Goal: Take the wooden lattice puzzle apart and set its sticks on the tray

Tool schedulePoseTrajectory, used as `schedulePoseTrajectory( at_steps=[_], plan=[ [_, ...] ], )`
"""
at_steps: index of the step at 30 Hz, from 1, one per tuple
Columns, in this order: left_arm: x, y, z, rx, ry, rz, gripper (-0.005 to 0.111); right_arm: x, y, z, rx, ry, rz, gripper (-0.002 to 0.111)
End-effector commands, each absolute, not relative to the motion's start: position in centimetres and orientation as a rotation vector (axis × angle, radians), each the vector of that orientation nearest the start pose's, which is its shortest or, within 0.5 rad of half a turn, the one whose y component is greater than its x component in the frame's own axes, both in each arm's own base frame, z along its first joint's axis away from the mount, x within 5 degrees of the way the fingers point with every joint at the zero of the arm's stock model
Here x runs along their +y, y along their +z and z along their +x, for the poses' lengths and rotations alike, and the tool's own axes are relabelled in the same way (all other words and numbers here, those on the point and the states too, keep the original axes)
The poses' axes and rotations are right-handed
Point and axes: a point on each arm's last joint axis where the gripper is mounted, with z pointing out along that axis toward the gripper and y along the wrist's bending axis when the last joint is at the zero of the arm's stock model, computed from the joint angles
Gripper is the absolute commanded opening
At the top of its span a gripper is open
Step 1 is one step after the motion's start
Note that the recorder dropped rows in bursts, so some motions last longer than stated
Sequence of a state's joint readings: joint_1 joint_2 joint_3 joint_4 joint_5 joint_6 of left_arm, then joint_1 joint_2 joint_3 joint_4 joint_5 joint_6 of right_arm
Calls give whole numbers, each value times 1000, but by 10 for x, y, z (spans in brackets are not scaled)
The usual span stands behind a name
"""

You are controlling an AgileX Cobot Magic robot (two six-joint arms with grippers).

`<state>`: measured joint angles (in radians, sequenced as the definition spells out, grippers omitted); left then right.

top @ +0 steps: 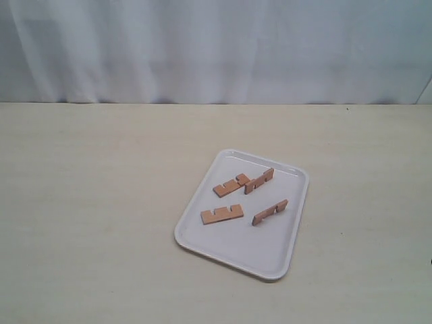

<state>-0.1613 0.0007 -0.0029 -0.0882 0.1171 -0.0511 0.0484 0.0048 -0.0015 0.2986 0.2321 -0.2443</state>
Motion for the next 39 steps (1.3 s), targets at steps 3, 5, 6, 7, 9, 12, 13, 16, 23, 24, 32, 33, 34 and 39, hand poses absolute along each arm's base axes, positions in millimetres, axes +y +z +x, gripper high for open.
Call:
schedulePoseTrajectory(
  at_steps=[3, 5, 6, 7, 9, 12, 13, 16, 23, 24, 32, 33, 34, 39],
  plan=[
    [-11, 198, 55, 1662, -253, 24, 0, 9, 193, 55, 1709, 129, -54, 5],
    [-11, 195, 55, 1685, -256, 22, 0, 9, 193, 55, 1709, 129, -54, 5],
    [-11, 195, 55, 1690, -253, 25, 0, 9, 193, 55, 1711, 129, -55, 5],
    [-11, 194, 55, 1704, -246, 32, 0, 9, 193, 55, 1711, 129, -55, 5],
    [-11, 190, 54, 1741, -248, 32, 0, 9, 193, 55, 1711, 129, -55, 5],
    [-11, 188, 54, 1773, -262, 17, 0, 9, 193, 55, 1711, 129, -55, 5],
    [-11, 187, 53, 1780, -261, 17, 0, 9, 193, 55, 1711, 129, -55, 5],
    [-11, 186, 53, 1794, -259, 20, 0, 9, 193, 55, 1711, 129, -55, 5],
    [-11, 185, 53, 1799, -233, 37, 0, 9, 193, 55, 1711, 129, -55, 5],
    [-11, 185, 53, 1802, -233, 37, 0, 9, 193, 55, 1711, 129, -55, 5],
    [-11, 184, 53, 1811, -233, 38, 0, 9, 193, 55, 1711, 129, -55, 5],
    [-11, 184, 53, 1811, -233, 38, 0, 9, 193, 55, 1711, 129, -55, 5],
    [-11, 184, 53, 1811, -233, 38, 0, 9, 193, 55, 1711, 129, -55, 5],
    [-11, 184, 53, 1811, -233, 38, 0, 9, 193, 55, 1711, 129, -55, 5]
  ],
)
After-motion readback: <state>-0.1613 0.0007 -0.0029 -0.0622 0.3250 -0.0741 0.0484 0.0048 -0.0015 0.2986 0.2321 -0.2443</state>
